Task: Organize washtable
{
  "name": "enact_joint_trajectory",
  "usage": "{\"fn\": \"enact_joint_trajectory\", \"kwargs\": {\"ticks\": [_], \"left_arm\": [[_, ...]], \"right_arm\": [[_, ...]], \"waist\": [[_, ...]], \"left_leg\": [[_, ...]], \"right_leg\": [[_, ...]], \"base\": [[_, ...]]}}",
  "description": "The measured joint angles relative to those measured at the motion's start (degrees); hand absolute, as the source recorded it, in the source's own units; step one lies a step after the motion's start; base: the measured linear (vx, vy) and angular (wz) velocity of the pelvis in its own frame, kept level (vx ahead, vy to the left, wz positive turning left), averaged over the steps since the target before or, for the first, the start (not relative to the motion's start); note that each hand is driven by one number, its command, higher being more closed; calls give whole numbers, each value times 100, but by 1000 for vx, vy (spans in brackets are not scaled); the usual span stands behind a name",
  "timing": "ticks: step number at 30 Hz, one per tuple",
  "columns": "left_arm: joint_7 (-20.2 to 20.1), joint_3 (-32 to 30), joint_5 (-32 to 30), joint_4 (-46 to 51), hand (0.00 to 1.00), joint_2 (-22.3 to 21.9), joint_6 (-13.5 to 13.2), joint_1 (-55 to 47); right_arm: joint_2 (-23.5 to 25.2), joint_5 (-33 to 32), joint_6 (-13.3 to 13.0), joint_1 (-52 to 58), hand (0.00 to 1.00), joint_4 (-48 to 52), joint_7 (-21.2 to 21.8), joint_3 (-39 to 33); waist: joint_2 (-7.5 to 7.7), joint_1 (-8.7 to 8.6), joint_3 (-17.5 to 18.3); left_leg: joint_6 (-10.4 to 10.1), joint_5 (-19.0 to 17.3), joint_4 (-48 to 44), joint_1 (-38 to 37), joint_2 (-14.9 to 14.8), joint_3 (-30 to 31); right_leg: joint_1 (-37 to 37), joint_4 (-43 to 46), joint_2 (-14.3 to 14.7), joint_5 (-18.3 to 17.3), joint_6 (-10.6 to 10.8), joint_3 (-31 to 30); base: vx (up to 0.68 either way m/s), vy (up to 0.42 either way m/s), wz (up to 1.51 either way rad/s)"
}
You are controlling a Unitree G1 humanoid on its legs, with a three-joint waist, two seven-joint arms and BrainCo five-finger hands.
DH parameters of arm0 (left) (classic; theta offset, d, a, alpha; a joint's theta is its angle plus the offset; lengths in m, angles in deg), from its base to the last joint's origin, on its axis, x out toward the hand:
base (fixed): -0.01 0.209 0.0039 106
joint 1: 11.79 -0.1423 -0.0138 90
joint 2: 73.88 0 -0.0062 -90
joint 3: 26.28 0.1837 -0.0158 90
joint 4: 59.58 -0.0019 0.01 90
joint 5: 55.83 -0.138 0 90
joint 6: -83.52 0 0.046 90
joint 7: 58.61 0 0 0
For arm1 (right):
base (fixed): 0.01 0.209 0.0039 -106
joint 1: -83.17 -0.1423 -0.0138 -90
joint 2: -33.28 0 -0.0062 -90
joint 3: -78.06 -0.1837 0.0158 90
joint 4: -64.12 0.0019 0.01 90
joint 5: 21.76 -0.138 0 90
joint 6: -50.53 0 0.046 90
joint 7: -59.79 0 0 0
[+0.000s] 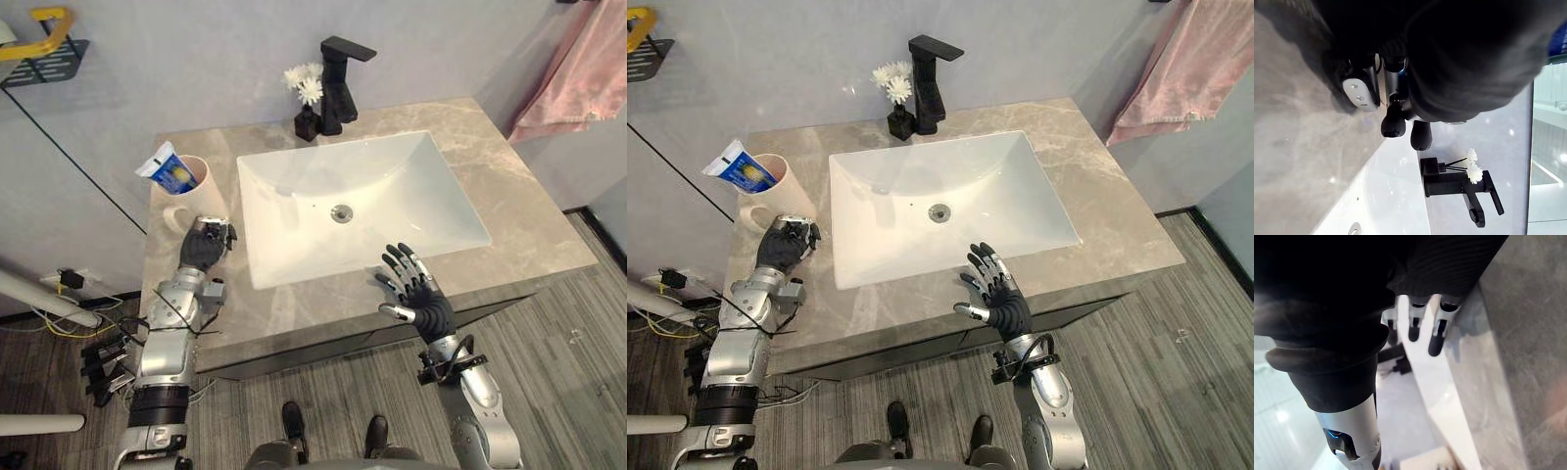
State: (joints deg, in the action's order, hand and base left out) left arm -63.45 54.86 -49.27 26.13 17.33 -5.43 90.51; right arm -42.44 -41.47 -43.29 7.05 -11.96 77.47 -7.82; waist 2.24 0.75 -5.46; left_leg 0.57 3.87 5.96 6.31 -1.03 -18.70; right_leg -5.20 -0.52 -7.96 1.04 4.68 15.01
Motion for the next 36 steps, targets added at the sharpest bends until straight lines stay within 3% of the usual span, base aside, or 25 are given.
{"fn": "enact_joint_trajectory", "kwargs": {"ticks": [36], "left_arm": [[274, -22, 65, -1006, 100, 1033, 86, 1592]], "right_arm": [[-1, -55, -270, 172, 0, 497, -9, -10]], "waist": [[41, -33, -363]], "left_leg": [[48, 7, -4, 286, -100, -31]], "right_leg": [[-235, -171, 122, 379, -86, 91]], "base": [[12, -1, -1]]}}
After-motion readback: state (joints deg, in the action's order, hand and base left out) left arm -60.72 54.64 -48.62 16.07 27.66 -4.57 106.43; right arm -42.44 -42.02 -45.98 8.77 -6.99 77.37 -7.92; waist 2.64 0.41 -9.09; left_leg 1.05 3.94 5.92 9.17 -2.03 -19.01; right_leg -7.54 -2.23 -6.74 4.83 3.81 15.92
